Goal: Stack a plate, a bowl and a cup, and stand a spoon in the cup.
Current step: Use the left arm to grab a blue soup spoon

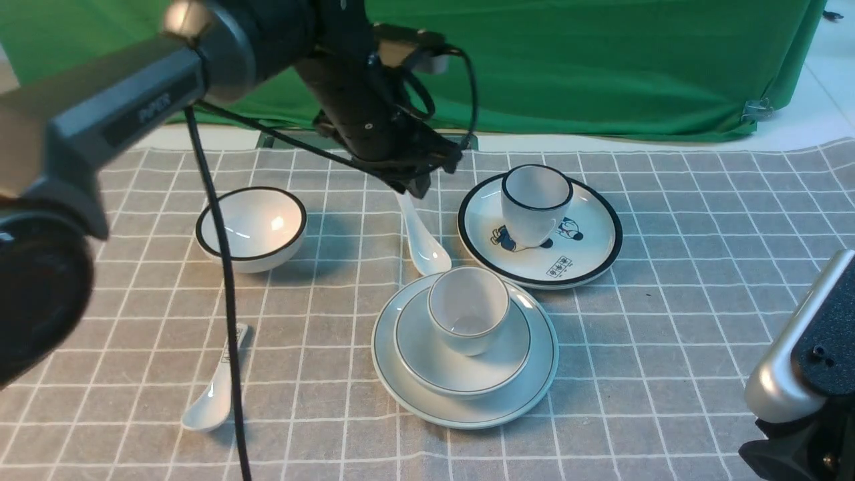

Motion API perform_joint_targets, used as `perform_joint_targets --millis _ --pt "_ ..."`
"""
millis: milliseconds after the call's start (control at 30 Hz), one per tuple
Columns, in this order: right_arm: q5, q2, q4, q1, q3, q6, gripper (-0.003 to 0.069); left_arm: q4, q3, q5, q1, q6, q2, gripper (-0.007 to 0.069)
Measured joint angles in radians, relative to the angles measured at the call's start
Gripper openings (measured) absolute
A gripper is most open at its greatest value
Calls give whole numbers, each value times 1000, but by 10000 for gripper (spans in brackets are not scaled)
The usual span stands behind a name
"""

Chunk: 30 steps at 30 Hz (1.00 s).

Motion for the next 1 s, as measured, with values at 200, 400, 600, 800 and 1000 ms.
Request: perform_joint_targets --millis 200,400,600,800,1000 --pt "0 0 0 0 0 0 216 -2 -64 -61 30 -76 93 482" --pt "0 0 0 0 0 0 216 -29 -73 -111 29 -94 129 555" --pt "0 0 0 0 0 0 216 -30 -73 -134 29 -99 153 547" --pt "0 0 0 0 0 0 223 -30 -73 -159 29 -100 180 522" --pt "1 0 0 0 0 0 231 -32 -73 -206 29 -101 192 424"
